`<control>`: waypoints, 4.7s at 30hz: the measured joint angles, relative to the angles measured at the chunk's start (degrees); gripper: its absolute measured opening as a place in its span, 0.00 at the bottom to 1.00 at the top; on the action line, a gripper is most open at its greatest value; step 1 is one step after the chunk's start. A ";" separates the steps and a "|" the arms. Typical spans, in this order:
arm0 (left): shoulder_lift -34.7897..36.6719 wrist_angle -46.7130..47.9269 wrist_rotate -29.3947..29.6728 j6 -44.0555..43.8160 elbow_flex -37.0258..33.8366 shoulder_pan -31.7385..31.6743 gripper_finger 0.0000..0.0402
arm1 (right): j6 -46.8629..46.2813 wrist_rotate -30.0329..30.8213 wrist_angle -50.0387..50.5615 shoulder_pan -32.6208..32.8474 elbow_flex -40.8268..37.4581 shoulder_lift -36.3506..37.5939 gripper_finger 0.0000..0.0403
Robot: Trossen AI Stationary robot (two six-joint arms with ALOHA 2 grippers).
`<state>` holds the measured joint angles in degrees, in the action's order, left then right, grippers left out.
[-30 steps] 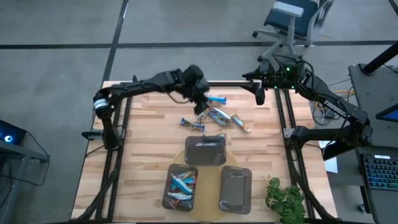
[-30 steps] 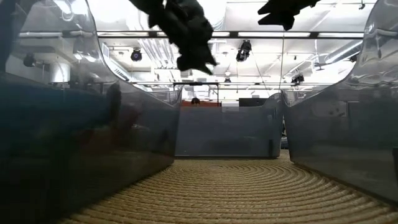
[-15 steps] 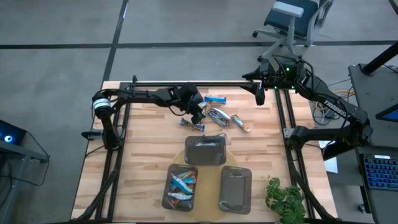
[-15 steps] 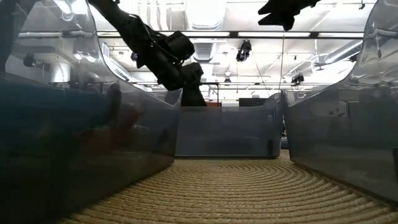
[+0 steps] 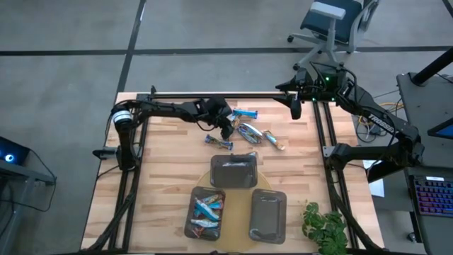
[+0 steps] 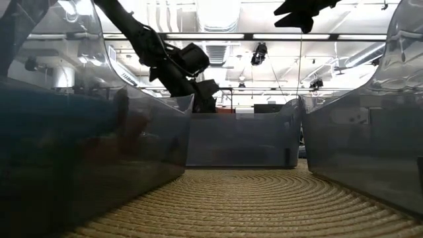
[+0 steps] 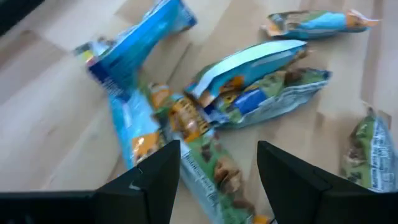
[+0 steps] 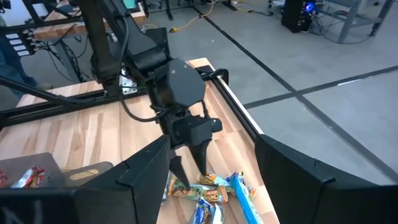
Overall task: Pick and place Granola Bars by type
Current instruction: Adjust the blue granola bar on the table
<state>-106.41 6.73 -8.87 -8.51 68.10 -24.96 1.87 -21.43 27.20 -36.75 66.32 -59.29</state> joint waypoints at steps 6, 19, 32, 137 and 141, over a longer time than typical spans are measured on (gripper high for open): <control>0.00 -0.59 -0.34 -0.18 0.02 -0.74 0.49 | -0.39 0.15 0.00 0.00 0.00 -0.07 0.56; -4.69 -8.27 2.66 -10.64 0.95 -3.51 0.49 | -1.51 0.39 -0.02 0.00 0.00 -0.07 0.56; -8.02 -8.06 8.13 -10.89 6.15 -3.20 0.49 | -1.45 0.41 0.00 0.00 0.00 -0.07 0.56; 23.08 25.28 11.98 4.02 2.82 -0.89 0.46 | 42.42 12.46 29.28 -4.94 9.40 -39.97 0.56; 23.08 25.07 11.97 4.02 2.82 -0.89 0.46 | 42.52 12.47 26.50 -4.90 8.11 -40.14 0.56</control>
<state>-83.33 31.79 3.09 -4.49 70.91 -25.85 44.39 -8.96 53.70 -41.65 74.43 -99.42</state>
